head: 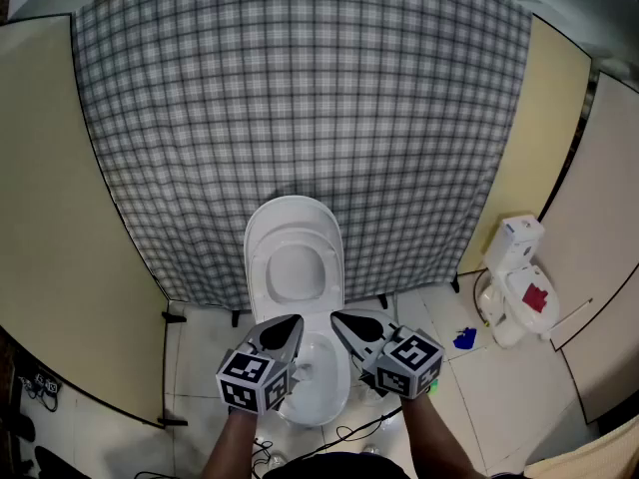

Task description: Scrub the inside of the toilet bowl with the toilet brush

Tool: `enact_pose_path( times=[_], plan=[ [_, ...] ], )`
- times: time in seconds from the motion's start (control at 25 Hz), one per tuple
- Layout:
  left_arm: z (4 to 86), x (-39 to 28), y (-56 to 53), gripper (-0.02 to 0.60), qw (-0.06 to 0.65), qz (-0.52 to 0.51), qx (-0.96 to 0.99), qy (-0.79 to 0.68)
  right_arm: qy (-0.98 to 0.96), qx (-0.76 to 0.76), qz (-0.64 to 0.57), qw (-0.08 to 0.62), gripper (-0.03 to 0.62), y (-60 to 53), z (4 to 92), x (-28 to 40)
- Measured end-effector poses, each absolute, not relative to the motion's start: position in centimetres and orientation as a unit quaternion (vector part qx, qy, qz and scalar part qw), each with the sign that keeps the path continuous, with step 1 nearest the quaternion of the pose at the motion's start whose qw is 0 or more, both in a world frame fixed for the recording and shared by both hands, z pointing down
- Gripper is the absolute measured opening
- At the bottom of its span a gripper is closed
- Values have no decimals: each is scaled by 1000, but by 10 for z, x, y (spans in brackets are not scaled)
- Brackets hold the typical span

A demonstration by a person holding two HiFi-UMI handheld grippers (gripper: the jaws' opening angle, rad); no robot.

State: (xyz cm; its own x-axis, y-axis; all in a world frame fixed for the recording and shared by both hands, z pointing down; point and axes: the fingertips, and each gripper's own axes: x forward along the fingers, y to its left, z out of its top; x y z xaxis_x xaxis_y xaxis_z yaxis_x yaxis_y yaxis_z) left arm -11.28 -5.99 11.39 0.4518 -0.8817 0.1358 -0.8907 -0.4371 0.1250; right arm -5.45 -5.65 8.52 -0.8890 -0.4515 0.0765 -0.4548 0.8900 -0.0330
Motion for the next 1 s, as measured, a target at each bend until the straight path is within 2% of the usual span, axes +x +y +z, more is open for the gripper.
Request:
enact_pose_path(
  times=[0.2,0.72,1.0],
  plan=[
    [118,-67,-38,-6,87,29,846,-525,-970,239,30,29,8,-35,90,-3],
    [154,-47,-38,-7,123,41,851,-509,-952,299,56,46,23,-45,124,41],
    [204,-20,-30,-7,164,58,852,-493,-937,329,93,71,25,-43,171,76]
  ],
)
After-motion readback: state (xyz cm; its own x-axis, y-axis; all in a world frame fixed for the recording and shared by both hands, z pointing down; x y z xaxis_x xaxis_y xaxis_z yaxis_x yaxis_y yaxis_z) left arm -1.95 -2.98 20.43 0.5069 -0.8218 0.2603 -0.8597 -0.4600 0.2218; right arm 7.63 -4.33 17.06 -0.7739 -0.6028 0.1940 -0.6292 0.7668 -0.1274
